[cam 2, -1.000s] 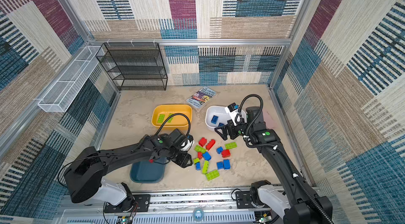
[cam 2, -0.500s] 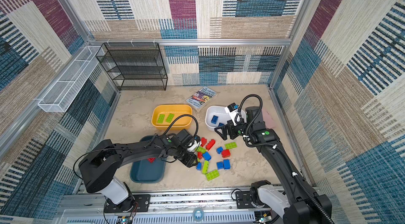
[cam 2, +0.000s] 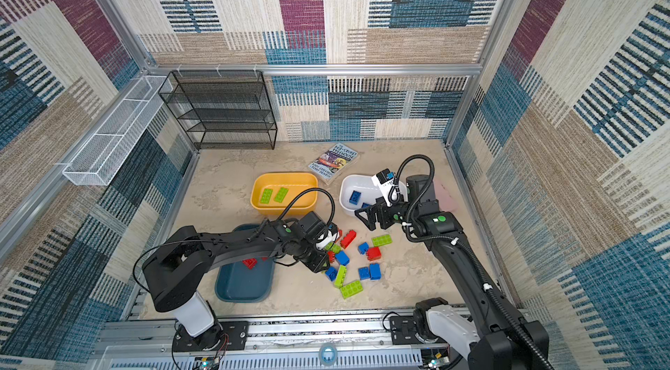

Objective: Sort the legos into containers by color
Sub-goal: Pick up the lego from the middle-left of the table, then place the lego in the container.

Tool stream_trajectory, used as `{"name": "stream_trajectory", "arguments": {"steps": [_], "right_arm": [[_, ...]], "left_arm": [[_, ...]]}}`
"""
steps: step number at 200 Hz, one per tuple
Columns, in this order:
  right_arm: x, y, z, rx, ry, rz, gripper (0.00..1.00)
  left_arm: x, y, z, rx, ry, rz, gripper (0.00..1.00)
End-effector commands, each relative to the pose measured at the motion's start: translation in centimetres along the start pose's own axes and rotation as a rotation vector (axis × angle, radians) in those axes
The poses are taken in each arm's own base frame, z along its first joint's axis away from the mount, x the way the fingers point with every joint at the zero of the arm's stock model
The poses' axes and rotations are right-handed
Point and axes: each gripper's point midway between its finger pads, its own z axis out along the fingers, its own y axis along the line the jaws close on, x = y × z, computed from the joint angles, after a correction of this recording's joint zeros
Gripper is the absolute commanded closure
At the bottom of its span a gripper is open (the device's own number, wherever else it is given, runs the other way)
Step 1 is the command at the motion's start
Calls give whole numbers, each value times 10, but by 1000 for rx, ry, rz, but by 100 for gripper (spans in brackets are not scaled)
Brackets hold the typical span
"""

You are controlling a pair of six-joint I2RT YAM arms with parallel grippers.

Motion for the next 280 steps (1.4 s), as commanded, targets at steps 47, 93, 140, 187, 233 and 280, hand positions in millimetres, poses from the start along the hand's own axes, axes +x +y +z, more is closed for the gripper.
{"name": "stream_trajectory", "arguments": {"steps": [47, 93, 140, 187, 233, 280], "right_arm": [[-4, 3, 1, -21, -12, -10, 1], [-6, 4, -1, -18, -15, -12, 1], [-9, 5, -2, -23, -26, -13, 1], [-14, 8, -2, -38, -48, -16, 1], [-17, 8, -1, -46, -54, -15, 1], [-15, 7, -1, -41, -52, -15, 1]], "left_arm": [[14, 8, -4, -60, 62, 30, 78], [7, 4, -20, -71, 57, 32, 93], [-14, 16, -73, -180, 8, 74, 92], [-77, 68, -129, -312, -126, 35, 91], [-131, 150, -138, -432, -167, -76, 90], [-148, 233, -116, -630, -91, -199, 88]]}}
